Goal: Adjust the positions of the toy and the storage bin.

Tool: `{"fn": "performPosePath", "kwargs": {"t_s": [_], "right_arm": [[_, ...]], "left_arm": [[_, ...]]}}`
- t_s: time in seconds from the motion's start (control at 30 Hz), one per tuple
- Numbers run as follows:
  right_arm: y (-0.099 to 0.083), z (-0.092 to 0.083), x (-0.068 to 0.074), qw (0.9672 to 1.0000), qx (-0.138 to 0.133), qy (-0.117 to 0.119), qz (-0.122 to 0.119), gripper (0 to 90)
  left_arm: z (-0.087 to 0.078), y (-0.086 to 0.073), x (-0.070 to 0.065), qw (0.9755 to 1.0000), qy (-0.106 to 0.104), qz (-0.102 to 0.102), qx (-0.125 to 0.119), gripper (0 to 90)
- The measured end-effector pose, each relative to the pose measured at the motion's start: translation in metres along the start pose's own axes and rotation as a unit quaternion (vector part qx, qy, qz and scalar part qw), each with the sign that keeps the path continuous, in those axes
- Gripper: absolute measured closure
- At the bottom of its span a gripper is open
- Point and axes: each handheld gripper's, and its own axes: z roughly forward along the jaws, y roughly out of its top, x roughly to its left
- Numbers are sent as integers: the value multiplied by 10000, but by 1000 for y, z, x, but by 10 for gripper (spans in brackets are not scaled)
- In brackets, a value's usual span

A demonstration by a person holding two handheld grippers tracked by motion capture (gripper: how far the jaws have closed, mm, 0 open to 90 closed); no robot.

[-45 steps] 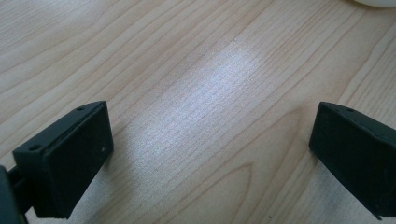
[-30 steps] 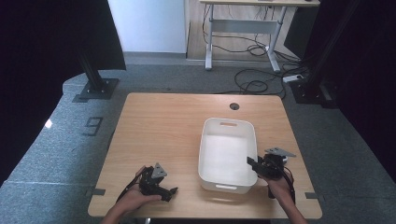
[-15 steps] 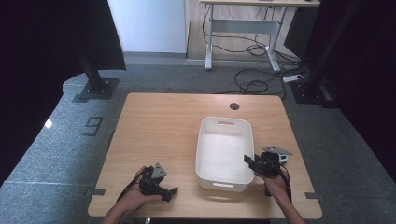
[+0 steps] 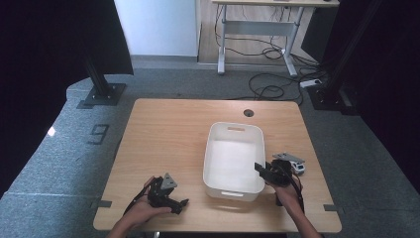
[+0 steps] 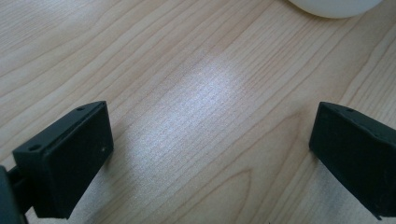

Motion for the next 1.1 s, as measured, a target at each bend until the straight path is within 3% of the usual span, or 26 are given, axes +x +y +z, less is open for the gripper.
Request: {"fn": "performPosePath", "kwargs": {"t_s": [1.1], "right_arm": [[7, 18, 16, 9999, -14, 141, 14, 602]], "left_arm": [[0, 0, 0, 10000, 3, -7, 0, 0]]}}
